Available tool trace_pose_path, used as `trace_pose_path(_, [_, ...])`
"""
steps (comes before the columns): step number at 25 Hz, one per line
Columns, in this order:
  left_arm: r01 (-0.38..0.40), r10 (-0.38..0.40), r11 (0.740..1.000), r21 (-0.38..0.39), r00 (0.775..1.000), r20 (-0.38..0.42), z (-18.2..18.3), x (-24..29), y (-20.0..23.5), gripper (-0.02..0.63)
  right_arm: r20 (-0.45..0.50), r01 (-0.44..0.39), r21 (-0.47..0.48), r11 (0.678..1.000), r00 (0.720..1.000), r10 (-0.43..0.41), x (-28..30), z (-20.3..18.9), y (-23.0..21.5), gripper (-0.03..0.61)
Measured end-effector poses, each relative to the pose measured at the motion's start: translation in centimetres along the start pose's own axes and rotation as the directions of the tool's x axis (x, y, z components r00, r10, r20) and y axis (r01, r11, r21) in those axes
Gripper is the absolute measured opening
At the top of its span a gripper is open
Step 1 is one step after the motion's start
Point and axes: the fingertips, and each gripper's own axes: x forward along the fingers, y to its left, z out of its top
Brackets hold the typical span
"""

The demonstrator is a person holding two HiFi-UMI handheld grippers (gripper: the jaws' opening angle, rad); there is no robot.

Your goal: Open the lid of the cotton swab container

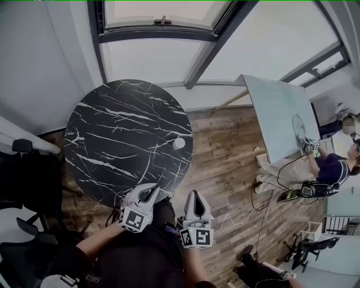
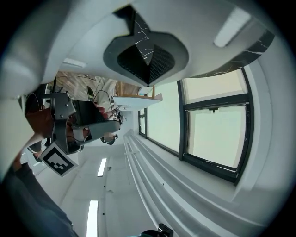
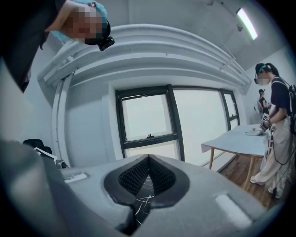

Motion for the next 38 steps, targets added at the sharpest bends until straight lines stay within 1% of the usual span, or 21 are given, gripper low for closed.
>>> trace_pose_path(5, [-0.018,0.019,1.0,0.01,1.0,-0.02,-0.4,3.2,0.8,-0.002,-0.016,-0.02,0.01,1.0,1.0,0.02,2.1,-0.4,-1.7,-0.005])
trace_pose_path(8, [-0.031,0.032,0.999,0.015,0.998,-0.057,-1.4,5.6,0.9,-0.002,-0.024,-0.044,0.017,0.999,0.999,0.044,3.5,-0.6,-3.0,-0.005])
trace_pose_path(12, [-0.036,0.036,0.999,0.003,0.994,-0.106,-2.9,8.2,0.6,-0.002,-0.037,-0.065,0.029,0.997,0.997,0.066,5.4,-1.1,-4.9,-0.005])
trace_pose_path(16, [-0.051,0.049,0.999,-0.012,0.986,-0.161,-5.0,10.4,0.7,0.014,-0.064,-0.081,0.046,0.996,0.994,0.083,7.2,-1.9,-6.7,-0.005])
trace_pose_path(19, [-0.074,0.068,0.997,-0.024,0.98,-0.187,-6.2,12.1,1.2,0.032,-0.07,-0.087,0.057,0.995,0.993,0.091,8.4,-2.2,-8.0,-0.005])
trace_pose_path(21, [-0.084,0.077,0.996,-0.028,0.977,-0.197,-6.8,13.4,1.6,0.057,-0.074,-0.094,0.063,0.994,0.992,0.099,9.3,-2.5,-8.7,-0.005])
trace_pose_path(23, [-0.092,0.084,0.995,-0.03,0.974,-0.21,-7.6,14.7,1.8,0.06,-0.081,-0.104,0.069,0.992,0.991,0.109,9.9,-2.9,-9.2,-0.005])
trace_pose_path(28, [-0.098,0.085,0.994,-0.038,0.965,-0.247,-9.9,17.6,3.0,0.121,-0.106,-0.114,0.104,0.988,0.986,0.125,11.1,-4.6,-10.4,-0.005])
trace_pose_path(33, [-0.116,0.101,0.992,-0.042,0.959,-0.266,-11.4,19.4,4.3,0.141,-0.118,-0.109,0.114,0.988,0.985,0.122,12.0,-5.8,-11.5,-0.005])
trace_pose_path(38, [-0.121,0.105,0.992,-0.044,0.958,-0.268,-12.4,21.0,4.4,0.156,-0.133,-0.101,0.123,0.987,0.984,0.117,12.8,-7.3,-12.7,-0.005])
